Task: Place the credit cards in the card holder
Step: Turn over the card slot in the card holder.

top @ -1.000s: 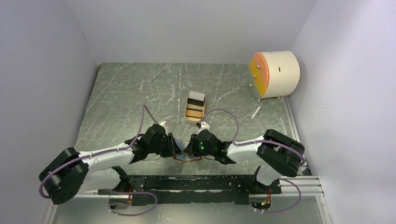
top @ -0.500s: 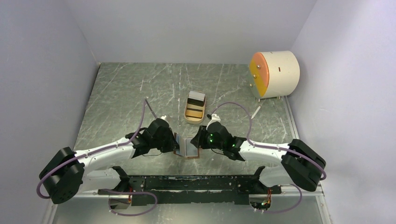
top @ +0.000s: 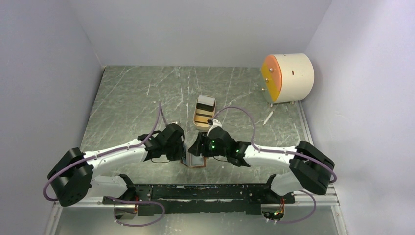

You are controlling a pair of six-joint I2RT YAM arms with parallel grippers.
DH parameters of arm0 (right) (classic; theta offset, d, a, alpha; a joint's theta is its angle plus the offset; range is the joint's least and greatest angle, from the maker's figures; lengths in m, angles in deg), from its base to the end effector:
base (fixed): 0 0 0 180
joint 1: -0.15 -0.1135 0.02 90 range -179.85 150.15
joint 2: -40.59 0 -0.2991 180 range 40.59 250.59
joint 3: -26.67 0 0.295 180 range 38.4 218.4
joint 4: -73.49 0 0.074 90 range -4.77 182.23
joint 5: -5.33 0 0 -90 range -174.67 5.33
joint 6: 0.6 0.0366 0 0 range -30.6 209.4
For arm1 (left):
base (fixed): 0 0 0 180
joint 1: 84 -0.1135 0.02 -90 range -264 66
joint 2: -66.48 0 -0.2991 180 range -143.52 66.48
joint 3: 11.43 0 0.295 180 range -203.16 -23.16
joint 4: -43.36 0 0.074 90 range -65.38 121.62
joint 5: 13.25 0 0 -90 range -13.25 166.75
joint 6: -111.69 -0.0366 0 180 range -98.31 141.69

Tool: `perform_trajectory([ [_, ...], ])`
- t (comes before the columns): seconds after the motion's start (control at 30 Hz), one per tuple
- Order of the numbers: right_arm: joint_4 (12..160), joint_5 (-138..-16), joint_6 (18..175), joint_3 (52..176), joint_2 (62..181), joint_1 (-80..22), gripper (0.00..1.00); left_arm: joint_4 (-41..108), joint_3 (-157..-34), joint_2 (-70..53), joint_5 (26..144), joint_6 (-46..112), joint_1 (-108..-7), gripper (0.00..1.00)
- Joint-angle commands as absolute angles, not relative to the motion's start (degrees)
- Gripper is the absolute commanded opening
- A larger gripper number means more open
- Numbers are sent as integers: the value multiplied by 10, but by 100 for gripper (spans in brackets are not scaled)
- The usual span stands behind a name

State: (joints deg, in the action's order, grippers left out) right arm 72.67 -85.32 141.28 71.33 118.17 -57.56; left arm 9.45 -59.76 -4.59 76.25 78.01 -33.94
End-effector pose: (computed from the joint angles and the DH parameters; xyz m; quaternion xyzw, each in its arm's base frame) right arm 0.1590 0.2508 0.1865 -0.0418 0.8740 0.3926 0.2831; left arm 0.1645 -0.1960 0.1900 -0.0536 0.9564 -0.2272 0.1753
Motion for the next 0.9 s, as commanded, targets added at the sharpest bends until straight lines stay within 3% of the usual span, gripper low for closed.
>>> perform_trajectory([
  [0.0, 709, -851, 1421, 746, 1215, -576, 56, 90, -610, -52, 753, 780, -331, 9],
  [0.4, 734, -858, 1410, 772, 1280, -575, 53, 88, -618, -56, 738, 789, -321, 9],
  [0.57, 761, -897, 1397, 744, 1254, -570, 46, 108, -601, -47, 748, 793, -321, 9],
  [0.87, 856, -966, 1361, 717, 1179, -555, 44, 110, -588, -24, 746, 799, -321, 9],
])
